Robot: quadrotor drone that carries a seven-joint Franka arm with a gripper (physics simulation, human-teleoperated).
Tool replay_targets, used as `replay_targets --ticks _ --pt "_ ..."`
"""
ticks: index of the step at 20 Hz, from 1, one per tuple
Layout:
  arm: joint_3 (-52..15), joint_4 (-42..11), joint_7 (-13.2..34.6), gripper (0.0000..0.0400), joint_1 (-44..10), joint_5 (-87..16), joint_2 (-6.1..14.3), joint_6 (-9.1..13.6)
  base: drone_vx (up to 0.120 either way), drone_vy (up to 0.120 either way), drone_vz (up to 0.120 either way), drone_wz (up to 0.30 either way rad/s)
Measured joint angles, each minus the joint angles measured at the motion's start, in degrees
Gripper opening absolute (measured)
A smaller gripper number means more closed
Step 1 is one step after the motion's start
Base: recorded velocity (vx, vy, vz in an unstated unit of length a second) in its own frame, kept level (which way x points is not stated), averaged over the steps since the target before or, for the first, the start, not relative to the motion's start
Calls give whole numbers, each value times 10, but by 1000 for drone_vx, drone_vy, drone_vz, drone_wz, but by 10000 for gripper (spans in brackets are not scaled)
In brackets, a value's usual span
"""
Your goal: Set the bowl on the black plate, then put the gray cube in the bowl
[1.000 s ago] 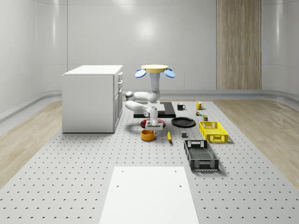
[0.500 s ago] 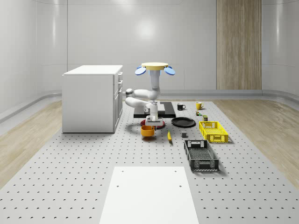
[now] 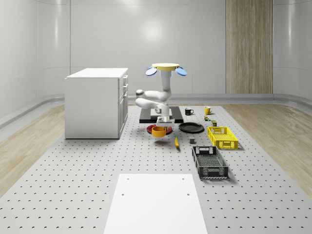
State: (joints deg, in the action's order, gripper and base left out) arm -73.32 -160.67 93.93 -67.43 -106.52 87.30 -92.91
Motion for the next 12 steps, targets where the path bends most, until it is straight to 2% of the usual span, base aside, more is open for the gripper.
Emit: replay_targets --ticks 12 --pt "-2 0 1 100 -1 3 4 -3 -120 120 0 0"
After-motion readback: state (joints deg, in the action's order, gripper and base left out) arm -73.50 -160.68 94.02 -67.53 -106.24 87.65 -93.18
